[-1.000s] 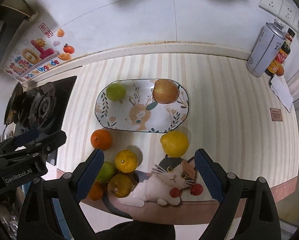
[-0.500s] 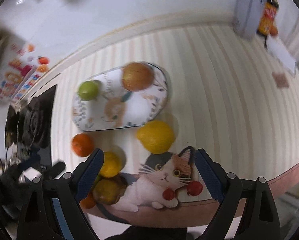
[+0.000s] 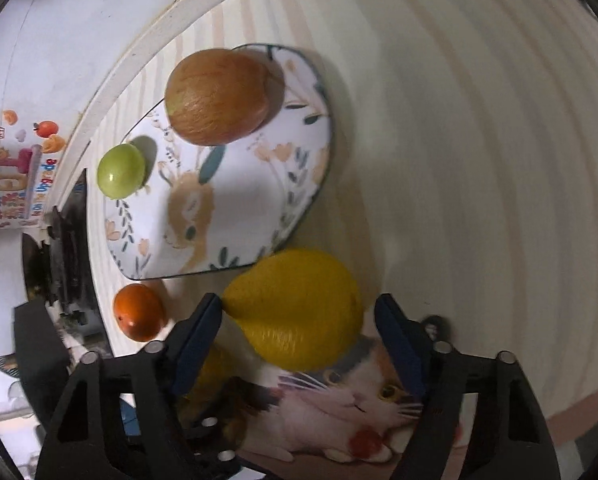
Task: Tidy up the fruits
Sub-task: 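Grasp the yellow lemon with the right tool while the left tool grasps a yellow citrus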
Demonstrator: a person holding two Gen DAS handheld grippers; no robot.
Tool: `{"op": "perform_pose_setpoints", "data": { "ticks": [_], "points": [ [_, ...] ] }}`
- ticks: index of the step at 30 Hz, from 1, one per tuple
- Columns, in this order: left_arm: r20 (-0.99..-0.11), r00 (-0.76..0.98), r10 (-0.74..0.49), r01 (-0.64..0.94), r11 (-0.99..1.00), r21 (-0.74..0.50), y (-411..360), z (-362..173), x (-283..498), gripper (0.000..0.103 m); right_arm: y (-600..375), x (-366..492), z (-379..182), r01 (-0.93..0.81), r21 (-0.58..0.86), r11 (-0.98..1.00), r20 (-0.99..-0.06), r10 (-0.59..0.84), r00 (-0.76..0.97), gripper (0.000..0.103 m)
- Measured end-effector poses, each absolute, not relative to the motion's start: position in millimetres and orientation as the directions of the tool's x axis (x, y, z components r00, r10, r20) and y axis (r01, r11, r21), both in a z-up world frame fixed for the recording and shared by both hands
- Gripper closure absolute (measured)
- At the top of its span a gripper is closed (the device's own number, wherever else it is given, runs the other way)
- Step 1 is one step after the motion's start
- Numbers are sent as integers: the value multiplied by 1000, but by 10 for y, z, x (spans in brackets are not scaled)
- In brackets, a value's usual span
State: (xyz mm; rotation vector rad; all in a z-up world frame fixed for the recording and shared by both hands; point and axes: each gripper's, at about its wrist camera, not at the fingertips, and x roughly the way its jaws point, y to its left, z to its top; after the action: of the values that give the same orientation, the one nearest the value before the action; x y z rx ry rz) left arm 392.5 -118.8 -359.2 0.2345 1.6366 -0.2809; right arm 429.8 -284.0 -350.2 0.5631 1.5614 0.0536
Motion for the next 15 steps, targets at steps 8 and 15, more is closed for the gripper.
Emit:
{"op": "perform_pose_setpoints", "data": {
  "ticks": [8,15],
  "points": [
    [-996,-81,-46,261,963,-66,-1062,-3682,3871,48,-2741,4162,-3466,267,330,905,-939,344,-4,30],
    [-996,-75,-55,222,973,-70,-887,-3684,3833,48,-2749,4004,-3492,273,361,891,-924,382,-25,29]
  ]
}}
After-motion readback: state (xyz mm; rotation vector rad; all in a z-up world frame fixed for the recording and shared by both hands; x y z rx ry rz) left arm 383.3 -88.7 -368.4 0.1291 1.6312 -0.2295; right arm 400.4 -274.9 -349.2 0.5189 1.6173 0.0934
